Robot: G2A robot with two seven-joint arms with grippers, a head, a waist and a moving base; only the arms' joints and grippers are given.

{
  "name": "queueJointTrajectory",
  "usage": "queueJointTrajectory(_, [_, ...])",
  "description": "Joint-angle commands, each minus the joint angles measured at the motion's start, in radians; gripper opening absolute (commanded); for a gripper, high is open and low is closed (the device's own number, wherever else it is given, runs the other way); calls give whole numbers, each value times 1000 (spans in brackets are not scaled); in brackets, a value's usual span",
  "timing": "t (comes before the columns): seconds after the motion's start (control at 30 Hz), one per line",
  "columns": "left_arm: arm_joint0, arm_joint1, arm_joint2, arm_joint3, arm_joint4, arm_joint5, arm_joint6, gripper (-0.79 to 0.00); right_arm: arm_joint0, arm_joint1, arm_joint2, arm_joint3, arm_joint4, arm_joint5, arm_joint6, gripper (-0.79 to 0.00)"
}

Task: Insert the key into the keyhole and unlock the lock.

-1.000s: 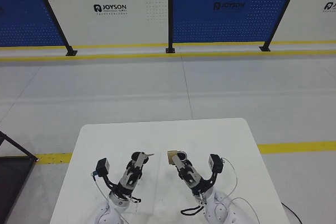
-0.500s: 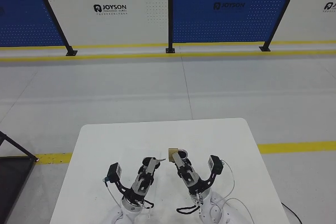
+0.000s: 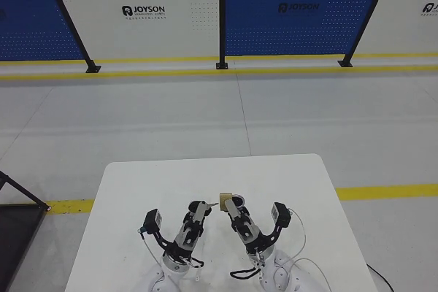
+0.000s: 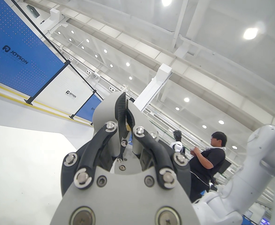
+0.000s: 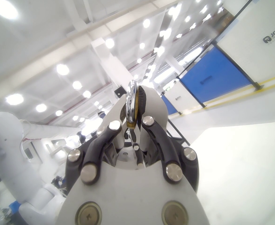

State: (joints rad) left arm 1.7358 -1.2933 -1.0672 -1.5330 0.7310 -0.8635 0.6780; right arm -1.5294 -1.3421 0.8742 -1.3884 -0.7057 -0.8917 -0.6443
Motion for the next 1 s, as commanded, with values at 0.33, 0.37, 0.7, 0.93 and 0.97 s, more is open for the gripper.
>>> queueJointTrajectory(0.33, [1, -6, 3, -4, -1, 1, -16, -785, 0, 0, 0, 0, 0, 0, 0, -785])
queueJointTrajectory(0.37, [1, -6, 3, -4, -1, 2, -18, -785, 0, 0, 0, 0, 0, 0, 0, -785])
queueJointTrajectory(0.7, [0, -12, 6, -4, 2, 5, -20, -785, 0, 0, 0, -1, 1, 4, 4, -785])
queueJointTrajectory(0.93, [1, -16, 9, -1, 7, 5, -19, -785, -9, -2, 7, -33, 32, 37, 68, -785])
queueJointTrajectory(0.97, [0, -16, 10, -1, 8, 6, -18, -785, -9, -2, 8, -34, 33, 39, 71, -785])
